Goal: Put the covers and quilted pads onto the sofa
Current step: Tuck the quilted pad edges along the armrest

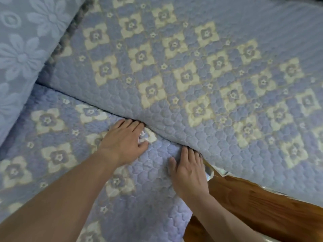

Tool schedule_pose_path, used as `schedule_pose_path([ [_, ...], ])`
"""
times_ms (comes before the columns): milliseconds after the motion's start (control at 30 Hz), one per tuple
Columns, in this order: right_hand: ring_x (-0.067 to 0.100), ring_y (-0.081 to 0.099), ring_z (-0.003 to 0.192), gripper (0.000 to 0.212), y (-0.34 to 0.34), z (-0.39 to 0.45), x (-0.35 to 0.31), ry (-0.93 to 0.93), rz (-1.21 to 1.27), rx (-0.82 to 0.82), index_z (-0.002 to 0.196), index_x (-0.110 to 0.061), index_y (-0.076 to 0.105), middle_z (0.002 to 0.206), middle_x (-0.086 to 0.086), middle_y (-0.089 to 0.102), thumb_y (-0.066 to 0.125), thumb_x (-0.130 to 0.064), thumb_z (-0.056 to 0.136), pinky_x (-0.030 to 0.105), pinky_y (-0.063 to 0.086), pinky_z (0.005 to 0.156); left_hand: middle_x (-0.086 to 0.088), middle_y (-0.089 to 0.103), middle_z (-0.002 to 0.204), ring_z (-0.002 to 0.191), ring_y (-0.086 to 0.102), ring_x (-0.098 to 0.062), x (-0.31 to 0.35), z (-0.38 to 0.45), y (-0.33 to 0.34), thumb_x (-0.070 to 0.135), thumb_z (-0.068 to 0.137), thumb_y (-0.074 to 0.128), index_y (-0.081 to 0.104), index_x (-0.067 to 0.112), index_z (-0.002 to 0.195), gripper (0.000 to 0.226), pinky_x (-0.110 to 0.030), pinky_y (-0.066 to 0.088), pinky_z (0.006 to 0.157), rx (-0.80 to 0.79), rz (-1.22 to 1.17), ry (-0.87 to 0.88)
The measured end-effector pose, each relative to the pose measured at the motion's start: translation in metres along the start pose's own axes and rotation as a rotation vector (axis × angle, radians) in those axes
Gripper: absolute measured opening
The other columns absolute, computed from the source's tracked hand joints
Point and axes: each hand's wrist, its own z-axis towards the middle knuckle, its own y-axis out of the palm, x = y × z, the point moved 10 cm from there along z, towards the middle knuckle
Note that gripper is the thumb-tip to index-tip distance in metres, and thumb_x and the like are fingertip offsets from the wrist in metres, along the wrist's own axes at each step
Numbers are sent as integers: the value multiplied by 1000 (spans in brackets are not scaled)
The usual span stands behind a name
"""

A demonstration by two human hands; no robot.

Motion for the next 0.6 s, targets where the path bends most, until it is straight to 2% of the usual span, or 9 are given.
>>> schedule_pose_path([
  [167,24,42,136,71,0,32,3,-7,-94,-18,144,-16,40,144,5,50,16,-66,99,39,27,116,0,57,130,125,48,-22,4,26,5,63,94,26,55,21,129,62,-41,29,114,-38,11,-139],
  [267,29,56,117,71,4,54,14,48,-71,-148,127,-18,53,123,6,62,16,-70,96,42,41,95,-2,62,113,113,53,-25,10,16,3,61,96,33,61,19,112,52,-43,33,110,61,49,-125],
  [333,31,60,105,73,1,56,18,69,-81,-186,117,-18,58,111,7,64,15,-73,95,40,43,83,0,66,112,112,56,-23,9,14,-3,58,98,34,64,20,112,50,-39,36,108,91,45,-46],
  [433,30,61,100,73,-6,48,13,49,-151,-168,110,-16,57,105,7,65,15,-73,95,40,46,82,3,57,138,129,48,-18,4,12,0,52,104,30,52,22,139,52,-34,28,115,-68,56,73],
  [533,29,61,93,68,-4,47,11,65,-165,-150,99,-18,55,99,6,65,15,-73,95,38,42,74,1,56,140,127,49,-20,8,25,1,52,104,25,48,25,141,51,-38,30,112,-205,100,111],
  [600,26,62,94,57,-10,42,11,84,-81,-39,93,-19,55,97,4,65,25,-67,98,37,43,77,-5,52,142,126,50,-28,16,37,16,47,105,20,40,28,145,49,-46,35,104,-374,132,102],
])
